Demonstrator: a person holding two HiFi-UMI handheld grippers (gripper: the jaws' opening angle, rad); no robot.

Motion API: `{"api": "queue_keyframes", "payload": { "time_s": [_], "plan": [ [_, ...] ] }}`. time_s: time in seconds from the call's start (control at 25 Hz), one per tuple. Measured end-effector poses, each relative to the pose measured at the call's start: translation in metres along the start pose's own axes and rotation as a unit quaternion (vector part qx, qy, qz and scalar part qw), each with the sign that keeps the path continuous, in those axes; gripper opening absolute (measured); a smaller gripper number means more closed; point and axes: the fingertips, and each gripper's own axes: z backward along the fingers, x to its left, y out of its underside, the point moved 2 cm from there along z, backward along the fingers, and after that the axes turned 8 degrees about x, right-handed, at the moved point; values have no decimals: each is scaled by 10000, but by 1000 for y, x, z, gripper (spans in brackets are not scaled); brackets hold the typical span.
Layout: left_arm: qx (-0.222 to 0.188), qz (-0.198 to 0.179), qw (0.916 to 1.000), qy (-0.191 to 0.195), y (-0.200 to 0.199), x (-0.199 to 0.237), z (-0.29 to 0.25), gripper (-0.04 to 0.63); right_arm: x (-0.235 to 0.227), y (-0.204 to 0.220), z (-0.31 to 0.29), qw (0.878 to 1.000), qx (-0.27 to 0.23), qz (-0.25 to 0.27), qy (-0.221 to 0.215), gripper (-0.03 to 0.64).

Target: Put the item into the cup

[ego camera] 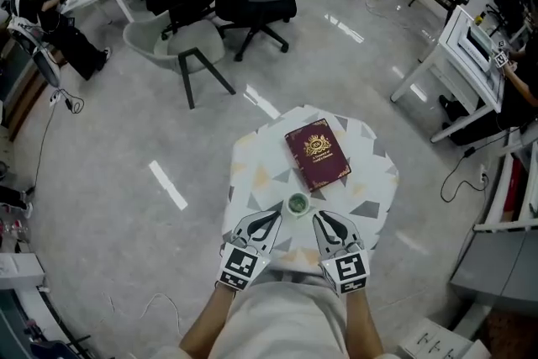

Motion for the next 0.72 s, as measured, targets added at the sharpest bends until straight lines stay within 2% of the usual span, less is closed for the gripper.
{"api": "queue_keyframes", "payload": {
  "time_s": [0.4,0.72],
  "plan": [
    [-39,-86,9999,75,0,-3,11,11,11,4,11,9999,6,-69,103,15],
    [-51,-117,9999,108,-1,-3,11,11,13,2,10,9999,16,-29,143,14]
  ]
}}
